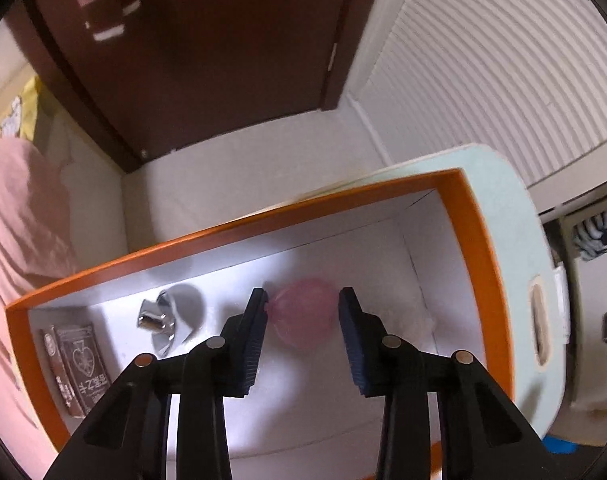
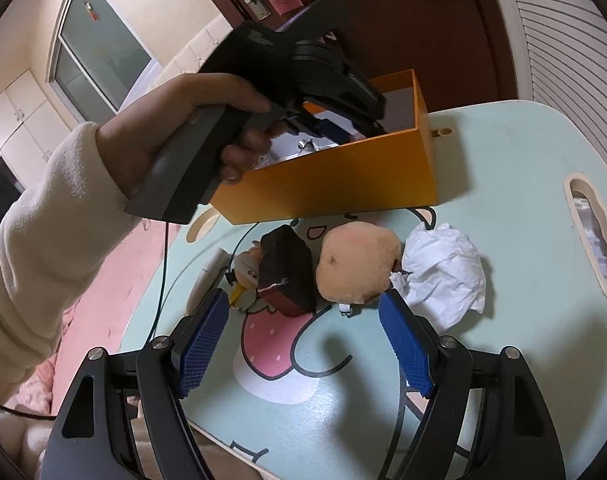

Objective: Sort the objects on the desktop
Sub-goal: 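Reach the left gripper into the box and grasp the pink heart item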

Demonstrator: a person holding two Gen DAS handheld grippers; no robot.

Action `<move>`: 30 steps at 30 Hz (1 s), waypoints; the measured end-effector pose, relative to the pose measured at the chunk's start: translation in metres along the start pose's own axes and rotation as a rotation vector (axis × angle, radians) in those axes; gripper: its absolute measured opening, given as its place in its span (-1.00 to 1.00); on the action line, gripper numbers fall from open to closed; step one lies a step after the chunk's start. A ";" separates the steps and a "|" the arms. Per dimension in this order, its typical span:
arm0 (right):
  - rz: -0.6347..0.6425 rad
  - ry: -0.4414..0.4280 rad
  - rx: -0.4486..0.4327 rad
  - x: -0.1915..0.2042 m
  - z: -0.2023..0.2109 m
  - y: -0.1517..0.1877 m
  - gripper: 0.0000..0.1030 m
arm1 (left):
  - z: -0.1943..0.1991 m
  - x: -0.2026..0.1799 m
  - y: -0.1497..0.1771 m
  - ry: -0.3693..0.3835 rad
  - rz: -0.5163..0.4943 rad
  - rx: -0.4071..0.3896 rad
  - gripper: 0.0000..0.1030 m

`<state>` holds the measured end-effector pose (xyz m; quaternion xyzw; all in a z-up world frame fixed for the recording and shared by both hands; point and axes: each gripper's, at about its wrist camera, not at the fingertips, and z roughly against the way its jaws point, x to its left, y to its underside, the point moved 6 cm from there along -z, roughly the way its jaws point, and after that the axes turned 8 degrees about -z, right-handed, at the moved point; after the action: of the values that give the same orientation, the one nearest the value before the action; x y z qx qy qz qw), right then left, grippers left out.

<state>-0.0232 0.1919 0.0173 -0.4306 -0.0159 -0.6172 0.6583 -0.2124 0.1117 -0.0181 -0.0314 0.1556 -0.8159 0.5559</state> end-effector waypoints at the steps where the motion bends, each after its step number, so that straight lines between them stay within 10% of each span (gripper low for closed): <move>1: 0.001 0.001 -0.001 0.000 0.000 0.000 0.51 | 0.012 0.001 0.002 0.030 0.007 -0.017 -0.72; 7: -0.003 0.006 0.001 -0.001 -0.002 0.001 0.51 | 0.055 0.011 0.009 0.063 0.015 -0.087 -0.71; 10: -0.023 -0.005 0.010 -0.004 -0.005 0.001 0.51 | 0.061 0.018 0.011 0.063 0.033 -0.099 0.29; 20: -0.043 -0.010 0.019 -0.011 -0.009 0.000 0.51 | -0.017 0.007 0.005 -0.005 -0.011 0.007 -0.28; 30: -0.045 -0.018 0.022 -0.010 -0.007 0.001 0.51 | 0.004 0.008 0.005 0.004 -0.004 -0.091 -0.34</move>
<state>-0.0283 0.1956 0.0071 -0.4283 -0.0385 -0.6277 0.6489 -0.2104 0.1019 -0.0169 -0.0555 0.1938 -0.8091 0.5520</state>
